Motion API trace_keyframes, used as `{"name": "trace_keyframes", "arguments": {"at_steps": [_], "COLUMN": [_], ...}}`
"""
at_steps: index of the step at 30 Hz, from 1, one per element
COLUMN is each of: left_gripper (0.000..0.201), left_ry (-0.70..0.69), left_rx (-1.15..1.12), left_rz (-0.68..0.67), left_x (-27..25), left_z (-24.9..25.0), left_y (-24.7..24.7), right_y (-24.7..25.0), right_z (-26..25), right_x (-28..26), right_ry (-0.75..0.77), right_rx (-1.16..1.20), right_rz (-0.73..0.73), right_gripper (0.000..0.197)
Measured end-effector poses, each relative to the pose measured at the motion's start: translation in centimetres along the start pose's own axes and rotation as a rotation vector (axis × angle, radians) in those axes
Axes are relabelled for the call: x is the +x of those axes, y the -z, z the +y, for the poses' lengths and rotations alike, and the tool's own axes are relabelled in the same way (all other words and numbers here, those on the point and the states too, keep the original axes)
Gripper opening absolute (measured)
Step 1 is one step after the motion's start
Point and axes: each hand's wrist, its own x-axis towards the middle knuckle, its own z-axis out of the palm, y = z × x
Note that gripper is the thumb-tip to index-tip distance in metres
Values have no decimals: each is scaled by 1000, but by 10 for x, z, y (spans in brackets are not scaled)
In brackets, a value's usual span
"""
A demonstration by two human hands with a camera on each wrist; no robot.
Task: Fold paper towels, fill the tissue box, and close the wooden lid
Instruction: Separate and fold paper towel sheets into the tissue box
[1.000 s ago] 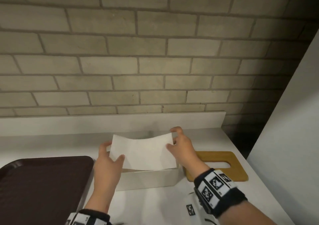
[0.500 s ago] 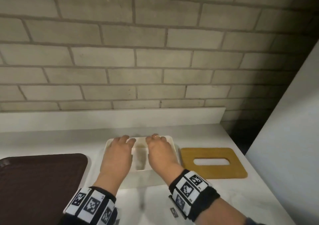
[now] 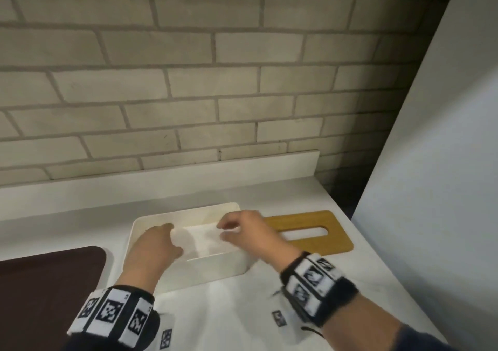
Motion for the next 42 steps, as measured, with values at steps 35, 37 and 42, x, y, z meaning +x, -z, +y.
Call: {"name": "trace_keyframes", "arguments": {"at_steps": [35,37,42], "left_gripper": [96,78,33], "left_ry": [-274,-183,56], "left_rx": [-1130,-1206,-1381], "left_rz": [-605,-467,-308], "left_x": [-166,-161,-156], "left_z": [128,120,74], "left_y": [-57,-56,-49], "right_y": [45,40,36], "right_z": [16,6,26], "right_x": [-142,-138,-132], "right_ry": [-269,-235,-344], "right_rx": [273,384,365], "right_rz": [108,81,121], "right_gripper": [25,25,34]}}
